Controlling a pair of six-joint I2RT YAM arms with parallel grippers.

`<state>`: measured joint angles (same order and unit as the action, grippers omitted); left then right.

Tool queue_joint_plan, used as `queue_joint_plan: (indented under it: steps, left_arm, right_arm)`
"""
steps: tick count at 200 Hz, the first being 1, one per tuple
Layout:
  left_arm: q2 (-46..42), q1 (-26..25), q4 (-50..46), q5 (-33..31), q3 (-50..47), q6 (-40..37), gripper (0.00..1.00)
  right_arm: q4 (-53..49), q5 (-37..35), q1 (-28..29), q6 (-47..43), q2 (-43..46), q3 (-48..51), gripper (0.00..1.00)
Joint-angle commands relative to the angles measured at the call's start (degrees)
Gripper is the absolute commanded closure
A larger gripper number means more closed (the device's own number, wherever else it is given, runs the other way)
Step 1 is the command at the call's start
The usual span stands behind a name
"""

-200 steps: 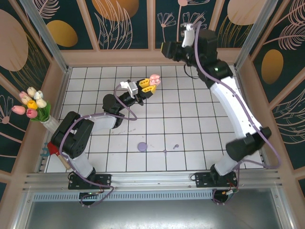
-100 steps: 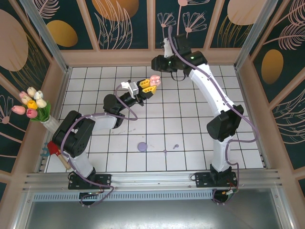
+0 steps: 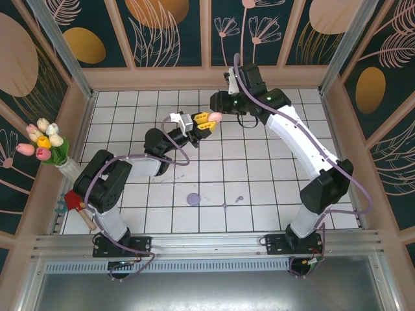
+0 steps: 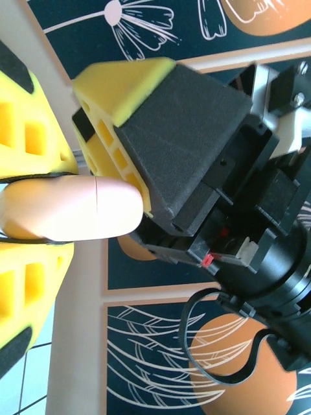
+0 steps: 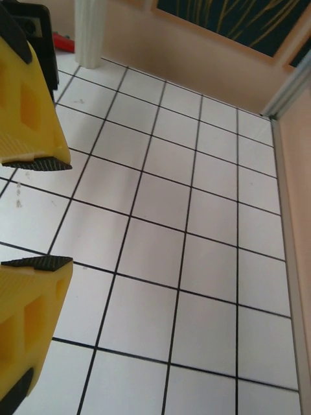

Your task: Insert the wireless bluetooth earbuds into the charging case

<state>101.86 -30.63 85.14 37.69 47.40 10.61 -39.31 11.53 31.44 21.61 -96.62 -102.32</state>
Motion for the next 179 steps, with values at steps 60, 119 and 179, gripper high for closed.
queue_joint_plan:
  steps: [60, 119, 179]
  left_arm:
    - [9.3, 0.6, -31.5, -9.4, 15.2, 24.1, 1.0]
    - [21.6, 0.7, -51.2, -15.1, 28.4, 37.3, 1.0]
    - [29.2, 0.7, -61.5, -17.3, 35.9, 42.7, 0.95]
  right_arm:
    - [13.7, -5.2, -11.7, 14.4, 9.3, 21.6, 0.56]
    - [19.8, -5.4, -10.3, 19.1, 13.6, 34.9, 0.55]
    - [20.8, -6.8, -7.4, 19.8, 14.1, 38.9, 0.55]
